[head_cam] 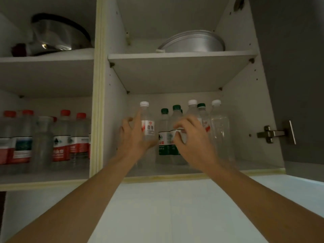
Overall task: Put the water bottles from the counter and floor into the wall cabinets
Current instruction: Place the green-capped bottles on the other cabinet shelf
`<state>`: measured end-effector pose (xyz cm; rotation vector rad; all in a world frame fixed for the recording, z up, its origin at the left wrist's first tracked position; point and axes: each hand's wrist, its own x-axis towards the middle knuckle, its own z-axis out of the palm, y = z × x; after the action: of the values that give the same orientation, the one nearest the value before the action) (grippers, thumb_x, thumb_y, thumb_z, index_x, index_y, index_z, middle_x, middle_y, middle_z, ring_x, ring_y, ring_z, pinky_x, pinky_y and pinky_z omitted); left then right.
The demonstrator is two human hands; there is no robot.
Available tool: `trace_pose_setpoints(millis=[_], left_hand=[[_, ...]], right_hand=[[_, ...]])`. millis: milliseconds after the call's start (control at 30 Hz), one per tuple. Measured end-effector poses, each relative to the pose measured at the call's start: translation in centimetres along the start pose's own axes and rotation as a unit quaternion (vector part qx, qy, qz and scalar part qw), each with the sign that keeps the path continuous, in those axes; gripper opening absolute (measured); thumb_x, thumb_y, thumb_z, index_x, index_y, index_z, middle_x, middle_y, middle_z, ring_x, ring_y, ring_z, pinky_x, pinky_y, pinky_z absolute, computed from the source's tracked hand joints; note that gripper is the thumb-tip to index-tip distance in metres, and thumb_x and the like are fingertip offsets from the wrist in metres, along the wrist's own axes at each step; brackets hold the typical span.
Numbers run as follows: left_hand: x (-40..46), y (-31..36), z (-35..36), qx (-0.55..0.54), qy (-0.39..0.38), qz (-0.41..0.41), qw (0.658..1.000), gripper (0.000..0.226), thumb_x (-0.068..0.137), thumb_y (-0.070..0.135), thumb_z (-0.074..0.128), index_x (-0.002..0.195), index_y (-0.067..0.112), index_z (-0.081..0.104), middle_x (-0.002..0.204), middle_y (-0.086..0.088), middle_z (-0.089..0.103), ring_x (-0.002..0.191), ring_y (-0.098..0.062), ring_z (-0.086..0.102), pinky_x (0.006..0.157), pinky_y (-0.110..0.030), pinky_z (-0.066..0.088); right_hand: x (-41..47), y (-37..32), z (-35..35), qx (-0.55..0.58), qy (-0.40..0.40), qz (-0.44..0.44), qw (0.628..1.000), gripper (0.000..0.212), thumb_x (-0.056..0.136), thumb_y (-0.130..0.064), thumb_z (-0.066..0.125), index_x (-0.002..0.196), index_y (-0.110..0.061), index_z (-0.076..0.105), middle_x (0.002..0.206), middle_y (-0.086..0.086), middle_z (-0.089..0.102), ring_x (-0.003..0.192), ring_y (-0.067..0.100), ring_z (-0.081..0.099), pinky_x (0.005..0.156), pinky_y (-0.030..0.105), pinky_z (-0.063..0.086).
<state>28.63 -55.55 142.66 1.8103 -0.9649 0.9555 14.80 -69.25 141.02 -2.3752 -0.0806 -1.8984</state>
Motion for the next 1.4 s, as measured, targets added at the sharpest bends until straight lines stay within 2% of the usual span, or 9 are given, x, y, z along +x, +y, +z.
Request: trace_pose_setpoints(millis=[200,333,667,767,900,967,1067,1267,1400], left_hand=[[0.0,-2.2,1.0,-0.073,-0.077,-0.006,0.994,0.123,0.080,0.023,0.082,0.154,0.043,-0.015,0.137,-0.012,0.040,0.103,-0.017,0.051,0.088,-0.032,0.045],[0.4,-3.0,1.1,-0.079,-0.087,-0.012,0.993,0.124,0.082,0.024,0.081,0.151,0.049,-0.019,0.130,-0.012,0.049,0.101,-0.019,0.058,0.089,-0.042,0.054],[0.7,-4.0,1.2,-0.100,-0.087,-0.033,0.991,0.119,0.085,0.018,0.078,0.152,0.049,-0.015,0.136,-0.013,0.039,0.113,-0.027,0.054,0.096,-0.042,0.046],[1.0,-4.2,1.2,-0.105,-0.091,-0.046,0.989,0.120,0.084,0.014,0.078,0.152,0.050,-0.014,0.137,-0.014,0.038,0.115,-0.028,0.052,0.097,-0.041,0.045],[1.2,-4.4,1.4,-0.086,-0.099,-0.045,0.990,0.118,0.084,0.014,0.078,0.153,0.049,-0.011,0.135,-0.014,0.039,0.116,-0.030,0.053,0.099,-0.044,0.047],[1.5,-4.3,1.3,-0.064,-0.112,-0.038,0.991,0.117,0.084,0.016,0.078,0.153,0.050,-0.010,0.135,-0.015,0.039,0.112,-0.028,0.053,0.093,-0.041,0.048],[2.3,-3.7,0.7,0.006,-0.143,-0.021,0.990,0.123,0.081,0.018,0.081,0.150,0.053,-0.015,0.136,-0.017,0.038,0.110,-0.029,0.055,0.091,-0.043,0.051],[4.4,-2.3,0.1,0.242,-0.191,0.041,0.950,0.133,0.068,0.038,0.091,0.153,0.049,-0.011,0.156,-0.016,-0.034,0.146,-0.044,0.014,0.112,-0.052,0.038],[6.3,-2.7,0.5,0.314,-0.210,0.078,0.923,0.133,0.061,0.047,0.092,0.156,0.042,-0.001,0.149,-0.009,-0.048,0.148,-0.040,0.003,0.113,-0.052,0.035]], right_hand=[[3.5,-0.3,5.4,0.139,-0.196,0.240,0.940,0.047,0.094,-0.015,0.064,0.139,-0.018,0.052,0.131,0.002,0.060,0.103,0.010,0.059,0.084,0.023,0.049],[2.9,0.7,6.9,0.182,-0.202,0.320,0.908,0.064,0.092,-0.007,0.065,0.150,-0.014,0.038,0.126,0.002,0.060,0.105,0.013,0.059,0.096,0.035,0.053],[2.7,1.3,7.4,0.130,-0.221,0.296,0.920,0.031,0.091,-0.016,0.070,0.120,-0.024,0.060,0.097,-0.008,0.063,0.084,0.004,0.058,0.059,0.012,0.041],[3.0,1.1,7.9,0.150,-0.254,0.304,0.906,0.022,0.092,-0.023,0.070,0.112,-0.027,0.062,0.106,-0.005,0.068,0.089,0.003,0.061,0.063,0.012,0.045],[3.7,1.5,8.6,0.152,-0.270,0.349,0.884,0.018,0.095,-0.025,0.068,0.088,-0.033,0.053,0.090,-0.011,0.061,0.076,-0.001,0.053,0.042,0.004,0.040],[4.1,1.2,8.8,0.134,-0.269,0.370,0.879,0.016,0.094,-0.030,0.069,0.102,-0.026,0.056,0.109,-0.002,0.063,0.088,0.009,0.058,0.063,0.013,0.050],[4.7,1.0,9.6,0.110,-0.279,0.409,0.862,0.054,0.092,-0.038,0.070,0.136,-0.016,0.047,0.133,0.009,0.055,0.118,0.028,0.054,0.095,0.043,0.052],[6.1,1.4,10.2,0.103,-0.298,0.401,0.860,0.034,0.097,-0.030,0.065,0.122,-0.010,0.053,0.123,0.013,0.057,0.099,0.026,0.054,0.086,0.040,0.054],[6.1,2.3,10.6,0.099,-0.301,0.387,0.866,0.041,0.096,-0.025,0.065,0.132,-0.011,0.049,0.125,0.015,0.056,0.109,0.032,0.056,0.085,0.042,0.056]])
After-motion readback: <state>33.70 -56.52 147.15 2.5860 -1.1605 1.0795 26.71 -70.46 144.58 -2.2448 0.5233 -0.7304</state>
